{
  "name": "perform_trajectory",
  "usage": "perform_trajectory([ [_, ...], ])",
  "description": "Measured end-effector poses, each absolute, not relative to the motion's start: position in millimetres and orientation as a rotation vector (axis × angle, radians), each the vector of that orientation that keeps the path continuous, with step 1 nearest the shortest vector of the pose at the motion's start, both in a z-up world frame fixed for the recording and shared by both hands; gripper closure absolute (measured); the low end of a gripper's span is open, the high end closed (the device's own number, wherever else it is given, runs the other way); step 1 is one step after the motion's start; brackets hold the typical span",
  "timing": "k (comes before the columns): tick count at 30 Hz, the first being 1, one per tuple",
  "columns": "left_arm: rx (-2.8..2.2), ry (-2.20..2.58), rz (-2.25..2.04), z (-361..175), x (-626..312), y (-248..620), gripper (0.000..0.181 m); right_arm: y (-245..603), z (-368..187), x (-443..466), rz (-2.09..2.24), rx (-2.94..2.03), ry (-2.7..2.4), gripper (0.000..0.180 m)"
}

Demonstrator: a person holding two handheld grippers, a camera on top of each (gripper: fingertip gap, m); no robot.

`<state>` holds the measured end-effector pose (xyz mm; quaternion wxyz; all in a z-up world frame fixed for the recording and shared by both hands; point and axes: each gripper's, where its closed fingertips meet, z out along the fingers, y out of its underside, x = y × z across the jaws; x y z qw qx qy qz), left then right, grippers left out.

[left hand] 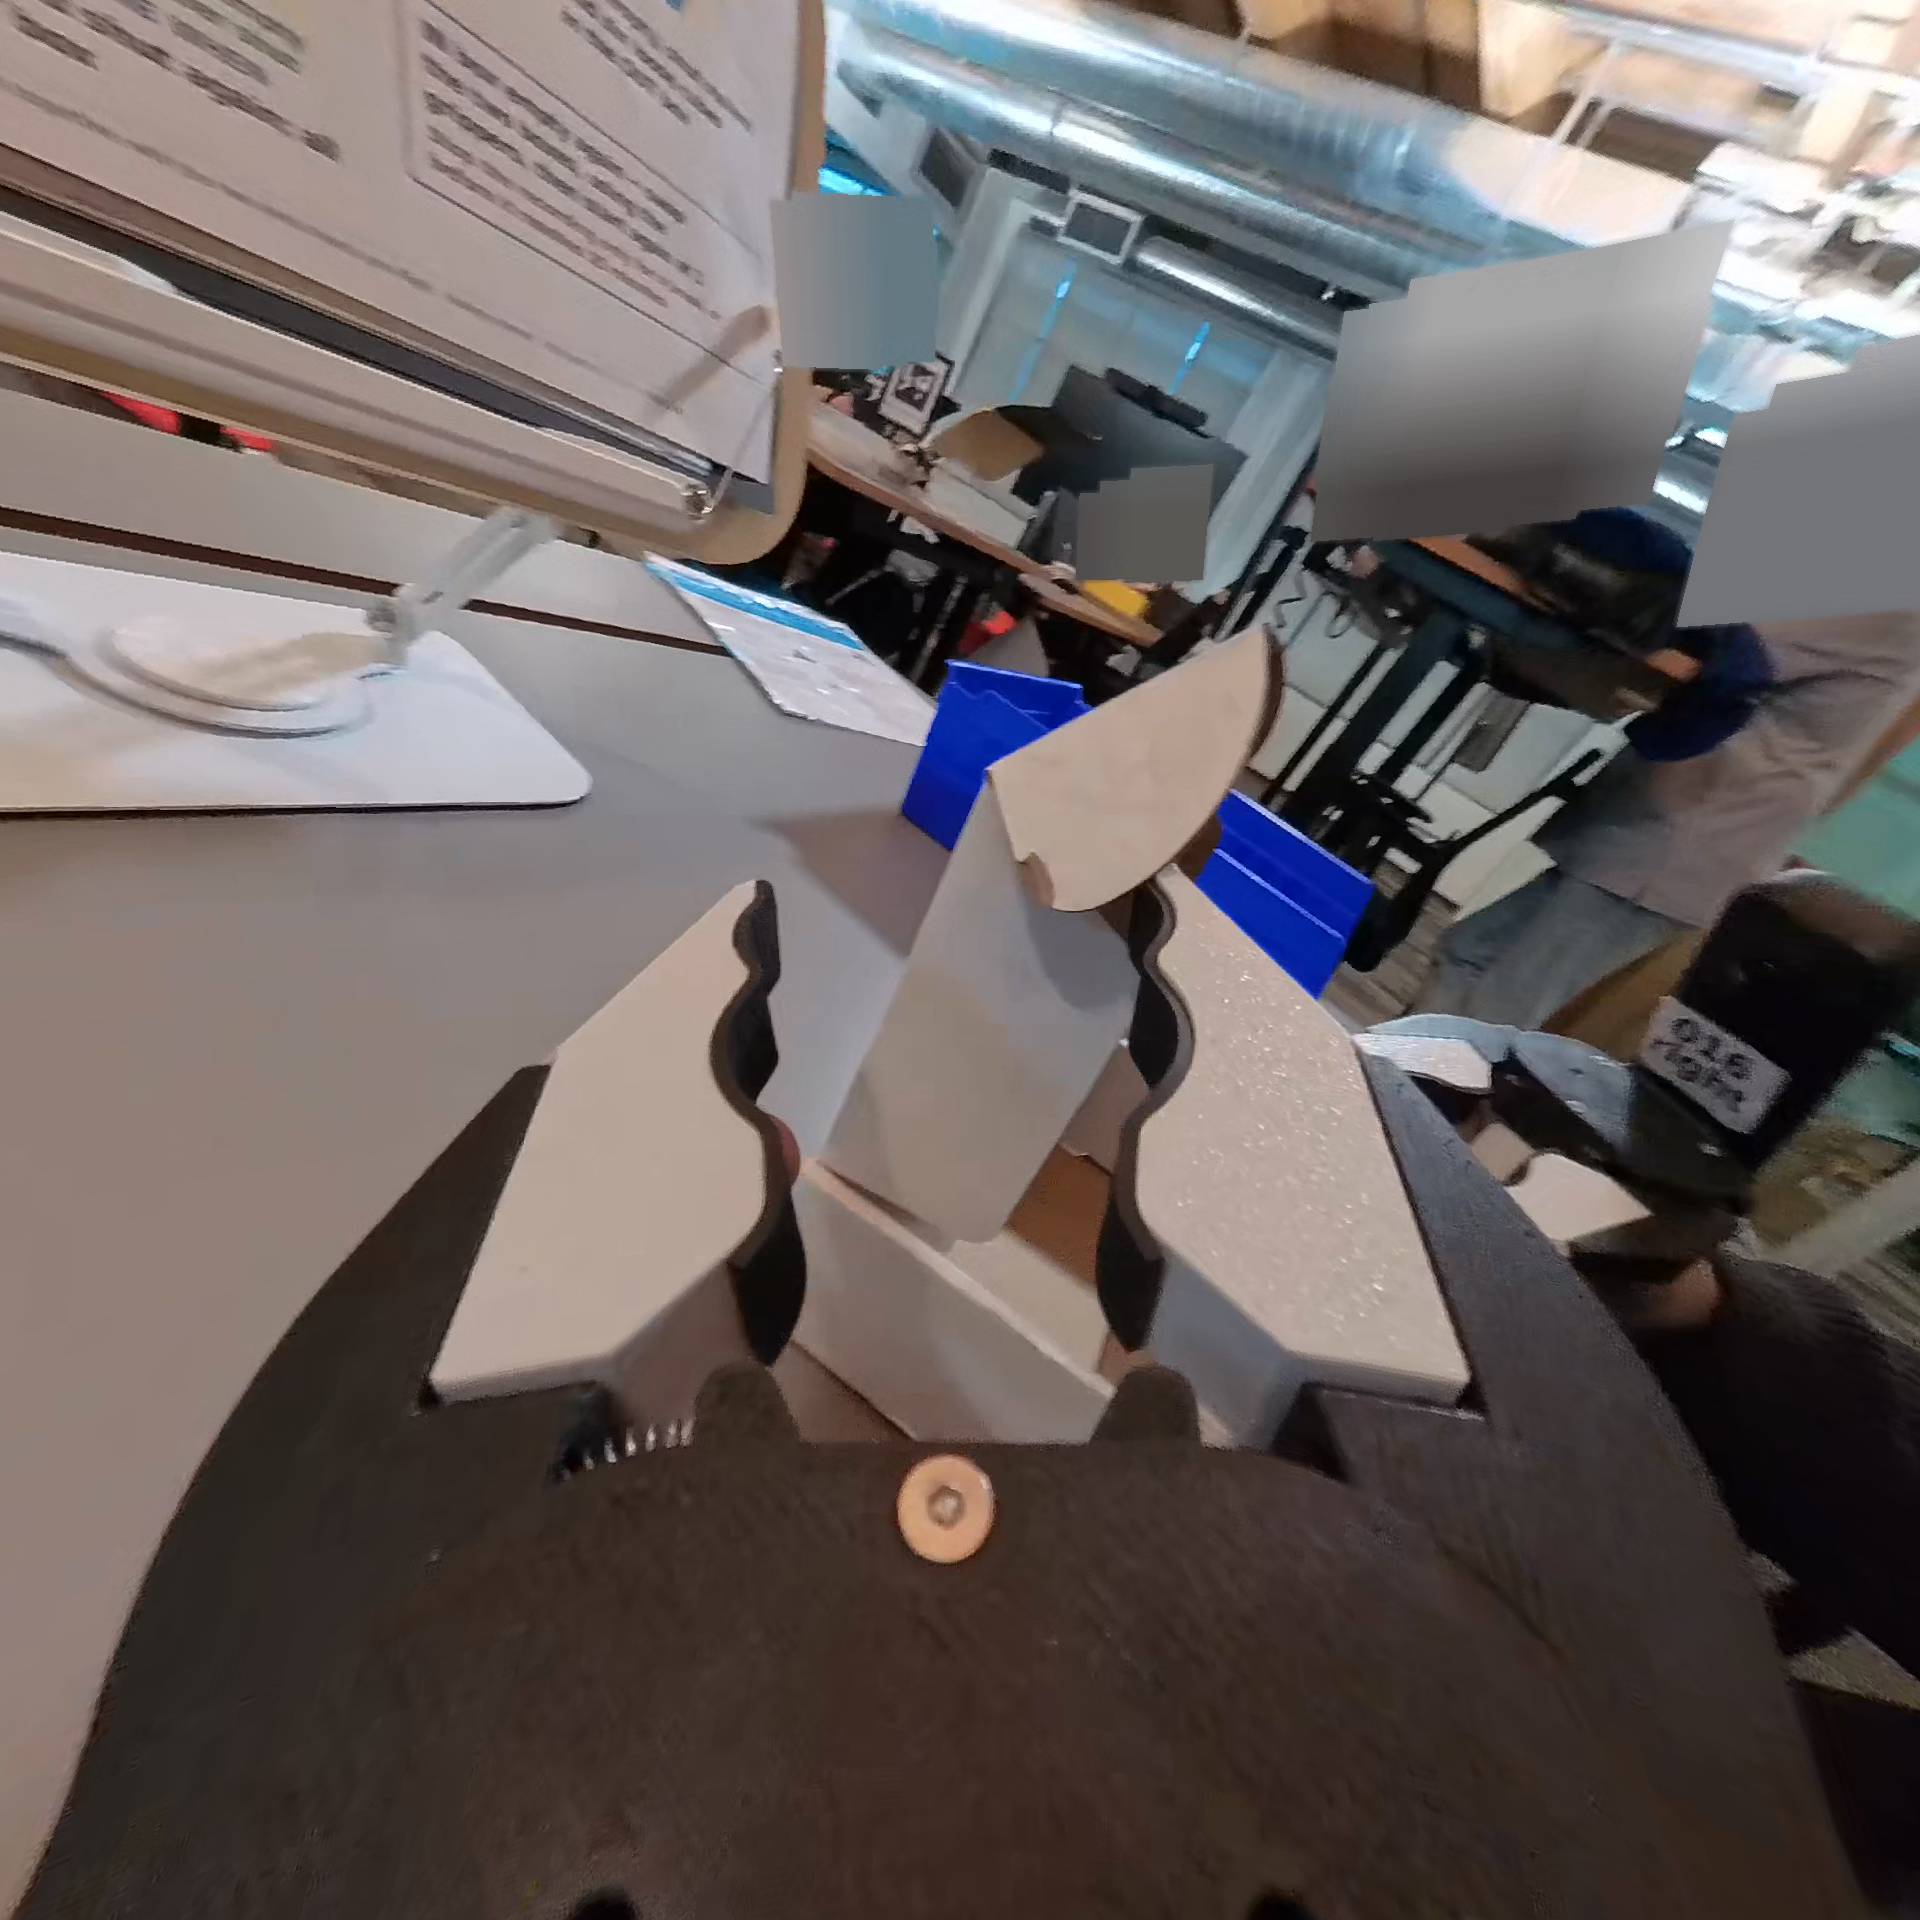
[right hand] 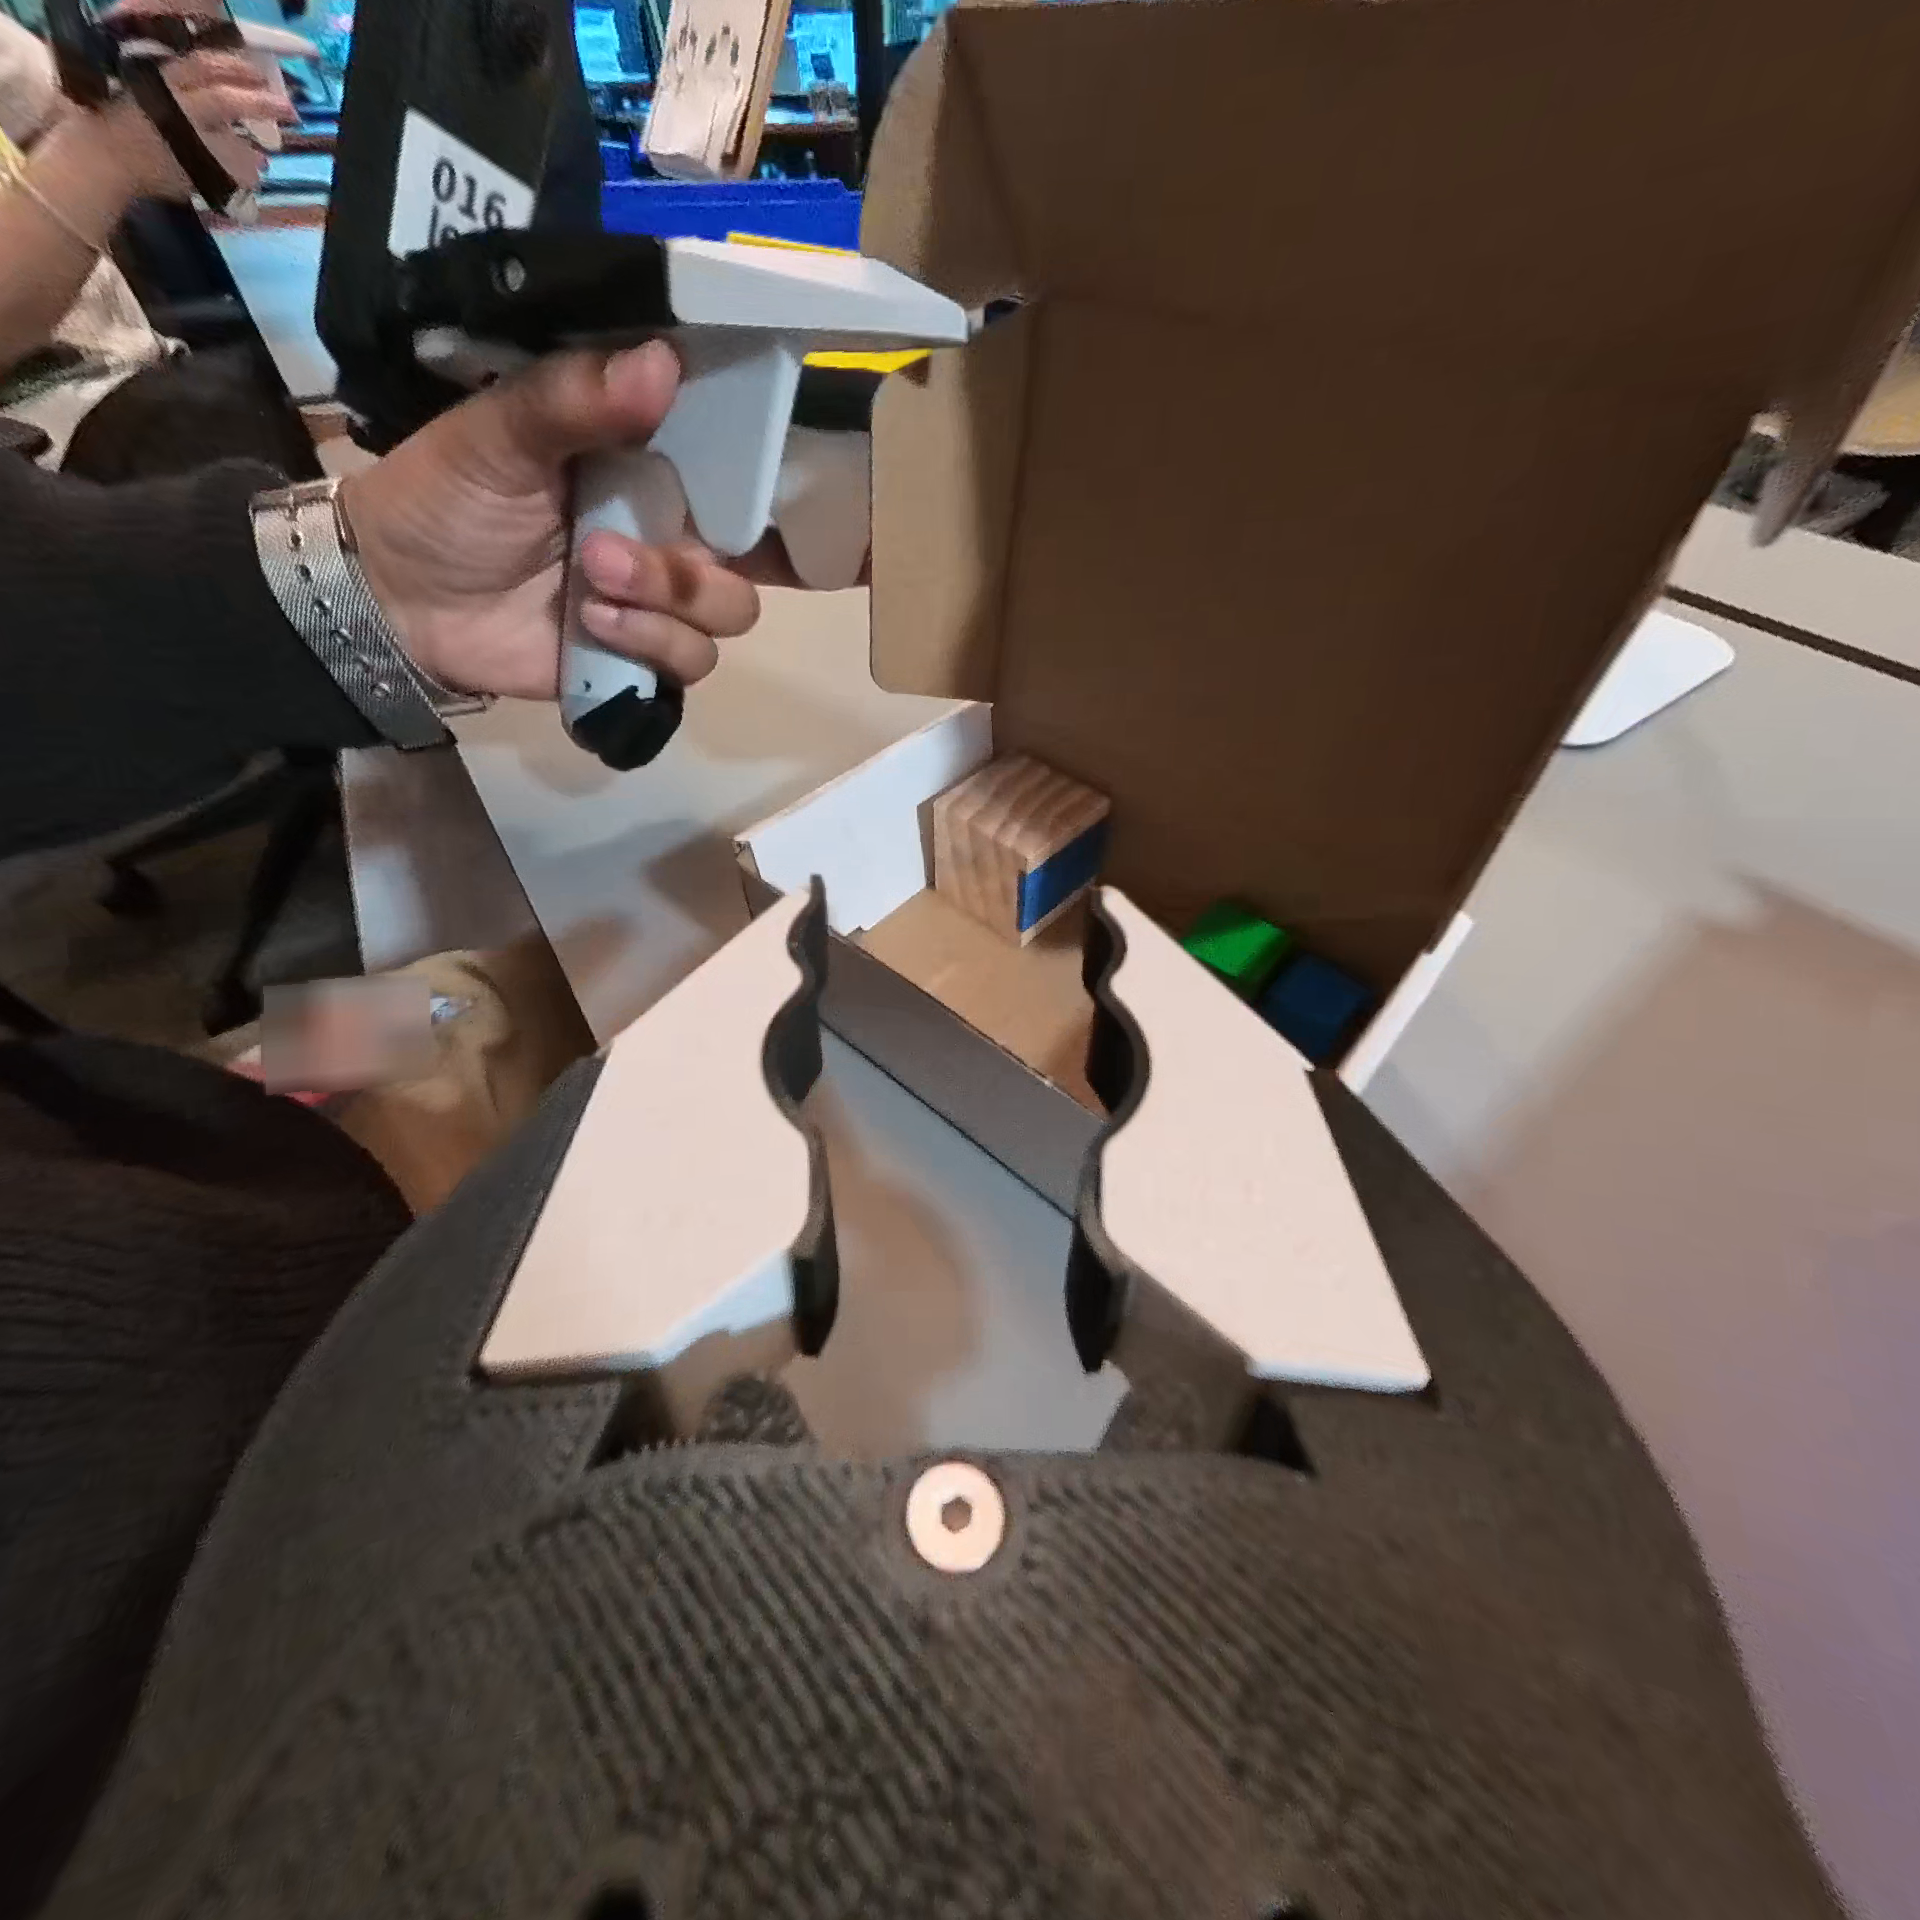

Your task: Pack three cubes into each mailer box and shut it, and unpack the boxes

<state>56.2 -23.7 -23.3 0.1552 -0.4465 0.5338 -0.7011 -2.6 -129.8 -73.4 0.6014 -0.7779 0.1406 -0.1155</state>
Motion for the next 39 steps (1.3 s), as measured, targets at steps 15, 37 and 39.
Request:
perform_trajectory([
  [15, -1.205, 1.627, -2.529, -9, 32, -22, 0.094, -126, -107, -2, -0.424, -1.977, 0.202, 0.141],
  [37, -0.743, 2.108, -1.94, -59, 35, -61, 0.122, -124, -113, -10, -0.371, -2.006, 0.173, 0.152],
  [39, -0.81, 2.077, -1.987, -54, 38, -56, 0.125, -127, -113, -9, -0.372, -2.011, 0.168, 0.158],
])
